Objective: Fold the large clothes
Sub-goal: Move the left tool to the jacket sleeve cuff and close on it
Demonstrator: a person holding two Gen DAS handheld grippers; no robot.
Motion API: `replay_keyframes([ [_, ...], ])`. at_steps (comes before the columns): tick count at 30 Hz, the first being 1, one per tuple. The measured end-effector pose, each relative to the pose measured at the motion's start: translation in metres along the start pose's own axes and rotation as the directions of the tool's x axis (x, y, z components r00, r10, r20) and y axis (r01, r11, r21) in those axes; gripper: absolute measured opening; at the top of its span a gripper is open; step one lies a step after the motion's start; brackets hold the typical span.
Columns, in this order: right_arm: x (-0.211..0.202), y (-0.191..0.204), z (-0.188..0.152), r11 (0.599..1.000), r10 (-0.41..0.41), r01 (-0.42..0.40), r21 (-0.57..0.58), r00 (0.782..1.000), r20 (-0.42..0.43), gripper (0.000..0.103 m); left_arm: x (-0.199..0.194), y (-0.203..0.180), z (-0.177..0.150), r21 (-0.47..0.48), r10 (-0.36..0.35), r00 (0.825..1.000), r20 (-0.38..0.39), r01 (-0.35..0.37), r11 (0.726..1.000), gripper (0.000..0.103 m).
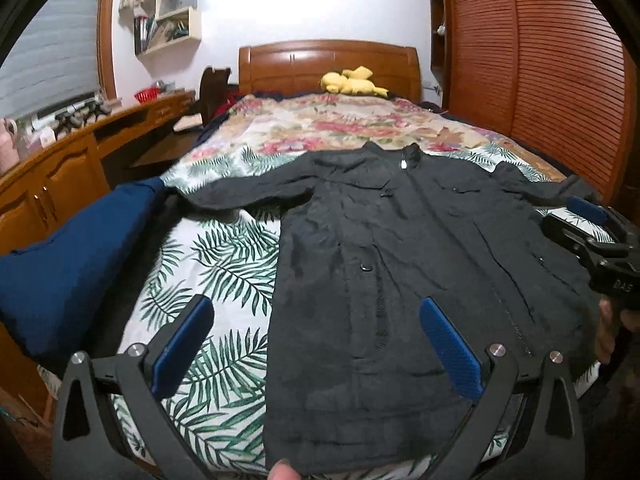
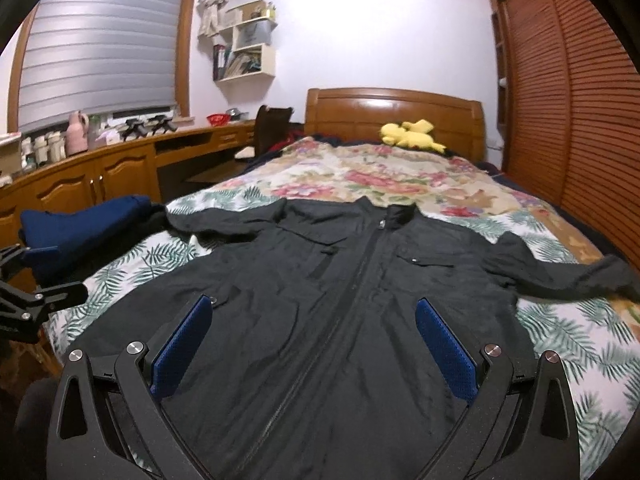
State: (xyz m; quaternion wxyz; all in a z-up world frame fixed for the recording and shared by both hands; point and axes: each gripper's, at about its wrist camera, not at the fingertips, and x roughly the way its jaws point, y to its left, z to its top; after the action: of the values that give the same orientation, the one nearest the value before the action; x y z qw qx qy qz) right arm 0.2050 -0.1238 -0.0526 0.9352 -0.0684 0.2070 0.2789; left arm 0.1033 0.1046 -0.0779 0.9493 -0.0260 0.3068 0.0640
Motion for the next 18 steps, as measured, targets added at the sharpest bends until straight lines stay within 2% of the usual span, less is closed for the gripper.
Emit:
replay_keyframes([
  [10,0.075,-0.008,0.022,0.997,0.066,-0.068,-0.039,0.997,-0.043,0.103,0.043,0.034,0.027,-0.063,-0.018,0.999,-0.043,0.016,0.998,0.103],
  [18,0.125,-0.021,0.000,0.995,0.083,-0.091,-0.040,0.983,-0.166,0.103,0.100,0.065,0.064,-0.088,-0.037,0.998,-0.057,0.032,0.996,0.103],
])
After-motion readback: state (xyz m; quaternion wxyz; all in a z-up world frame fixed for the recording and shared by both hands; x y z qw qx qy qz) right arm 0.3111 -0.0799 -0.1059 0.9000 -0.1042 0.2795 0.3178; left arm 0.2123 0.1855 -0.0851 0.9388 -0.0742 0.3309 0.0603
